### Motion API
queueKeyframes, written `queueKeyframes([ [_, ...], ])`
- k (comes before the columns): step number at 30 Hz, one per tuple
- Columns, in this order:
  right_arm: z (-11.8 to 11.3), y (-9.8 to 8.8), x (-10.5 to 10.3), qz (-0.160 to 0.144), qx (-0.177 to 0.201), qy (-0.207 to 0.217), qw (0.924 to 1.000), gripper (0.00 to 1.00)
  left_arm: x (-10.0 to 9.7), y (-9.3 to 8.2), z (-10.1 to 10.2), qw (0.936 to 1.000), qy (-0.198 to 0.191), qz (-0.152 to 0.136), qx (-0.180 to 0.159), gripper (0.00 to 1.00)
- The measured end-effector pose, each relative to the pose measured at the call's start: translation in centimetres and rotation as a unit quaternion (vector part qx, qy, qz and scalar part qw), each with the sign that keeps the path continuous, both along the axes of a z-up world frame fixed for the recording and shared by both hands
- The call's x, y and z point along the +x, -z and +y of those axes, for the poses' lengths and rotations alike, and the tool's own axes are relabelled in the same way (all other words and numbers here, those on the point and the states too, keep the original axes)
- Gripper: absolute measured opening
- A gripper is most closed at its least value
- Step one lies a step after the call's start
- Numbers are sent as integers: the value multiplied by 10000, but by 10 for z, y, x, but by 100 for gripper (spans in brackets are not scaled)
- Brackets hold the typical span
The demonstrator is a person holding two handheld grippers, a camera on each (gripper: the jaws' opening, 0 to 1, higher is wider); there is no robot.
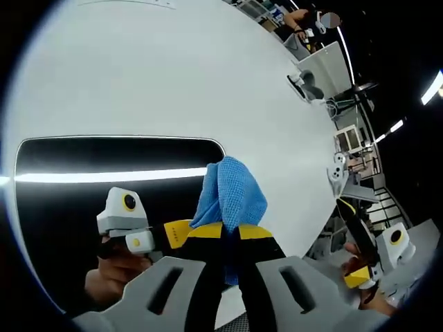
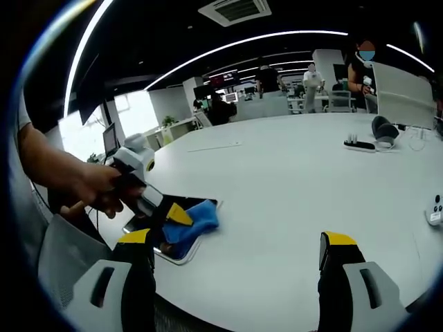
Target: Wipe the mirror surface with the cleaning cloth until all visible marks leave the cleaned area.
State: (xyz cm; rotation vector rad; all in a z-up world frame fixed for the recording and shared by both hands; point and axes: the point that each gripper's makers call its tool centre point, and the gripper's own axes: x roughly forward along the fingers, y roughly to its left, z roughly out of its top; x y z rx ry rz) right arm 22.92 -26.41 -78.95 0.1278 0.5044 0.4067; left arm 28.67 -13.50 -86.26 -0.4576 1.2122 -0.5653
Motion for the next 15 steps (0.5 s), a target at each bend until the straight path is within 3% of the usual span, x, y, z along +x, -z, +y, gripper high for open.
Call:
queueKeyframes([
  [15,-1,0,-1,14,11,6,10000,99,25,1,-4,9999,-115,-22,-45,3],
])
